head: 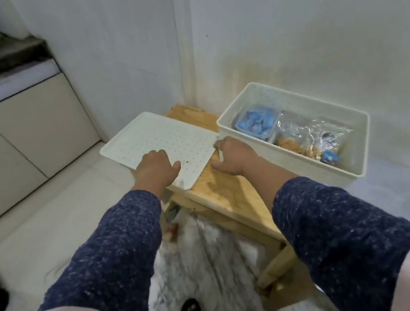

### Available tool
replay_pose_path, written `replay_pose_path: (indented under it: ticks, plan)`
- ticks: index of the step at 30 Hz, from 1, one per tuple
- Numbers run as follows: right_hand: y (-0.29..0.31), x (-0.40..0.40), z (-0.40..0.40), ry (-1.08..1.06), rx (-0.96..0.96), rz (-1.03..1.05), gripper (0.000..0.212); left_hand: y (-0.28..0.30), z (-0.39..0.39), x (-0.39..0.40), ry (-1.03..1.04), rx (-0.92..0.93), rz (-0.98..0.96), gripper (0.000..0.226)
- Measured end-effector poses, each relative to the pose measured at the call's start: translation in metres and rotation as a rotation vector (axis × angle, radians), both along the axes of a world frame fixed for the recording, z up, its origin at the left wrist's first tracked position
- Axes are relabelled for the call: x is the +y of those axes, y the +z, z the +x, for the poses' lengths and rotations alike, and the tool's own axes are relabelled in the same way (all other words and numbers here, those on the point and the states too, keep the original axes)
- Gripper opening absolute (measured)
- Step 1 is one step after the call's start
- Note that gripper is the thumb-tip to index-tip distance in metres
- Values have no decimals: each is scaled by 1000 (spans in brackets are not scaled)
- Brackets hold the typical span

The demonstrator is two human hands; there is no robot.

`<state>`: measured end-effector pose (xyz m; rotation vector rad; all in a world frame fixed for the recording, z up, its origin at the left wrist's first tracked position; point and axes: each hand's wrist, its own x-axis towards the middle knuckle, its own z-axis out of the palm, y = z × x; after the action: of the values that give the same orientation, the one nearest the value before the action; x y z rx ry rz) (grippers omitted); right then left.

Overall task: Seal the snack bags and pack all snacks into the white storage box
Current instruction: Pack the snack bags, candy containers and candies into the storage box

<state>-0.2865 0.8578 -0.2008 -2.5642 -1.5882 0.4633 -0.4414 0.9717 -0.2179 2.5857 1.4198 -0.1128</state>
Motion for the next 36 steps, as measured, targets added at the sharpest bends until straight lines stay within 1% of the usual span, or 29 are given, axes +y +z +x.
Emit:
replay_pose_path:
  ticks: [3,8,10,13,17,22,25,27,29,31,33,36]
  plan:
    - [-34,30,-11,-19,67,-72,65,-26,-14,29,47,18,-87,57]
    - [-86,73,-19,-144,148,-139,70,-75,-22,78,114,-72,-252,59]
    - [-102,88,-20,-202,187,-151,72,-93,-19,95,139,-79,-314,63]
    - [-121,108,-17,-282,223,-154,75,-119,-11,120,170,-94,-436,76]
    - [-136,129,-10,-359,243,-205,81,-141,-2,141,194,-118,-516,90]
    - [-141,152,-6,-427,232,-264,88,-146,9,158,249,-191,-548,107]
    - [-142,163,-7,-453,227,-283,87,-152,11,166,297,-245,-606,115]
    - [-144,168,-8,-514,256,-252,87,-158,9,169,327,-323,-681,121]
    - [-146,172,-7,-607,321,-190,91,-165,6,170,344,-398,-736,126]
    - [-148,175,-4,-687,430,-120,100,-169,2,170,356,-418,-728,129]
    - [-147,178,-1,-731,577,-36,108,-171,-5,172,367,-430,-702,133]
    - [-144,183,-2,-709,727,91,113,-168,-14,176,407,-518,-677,135]
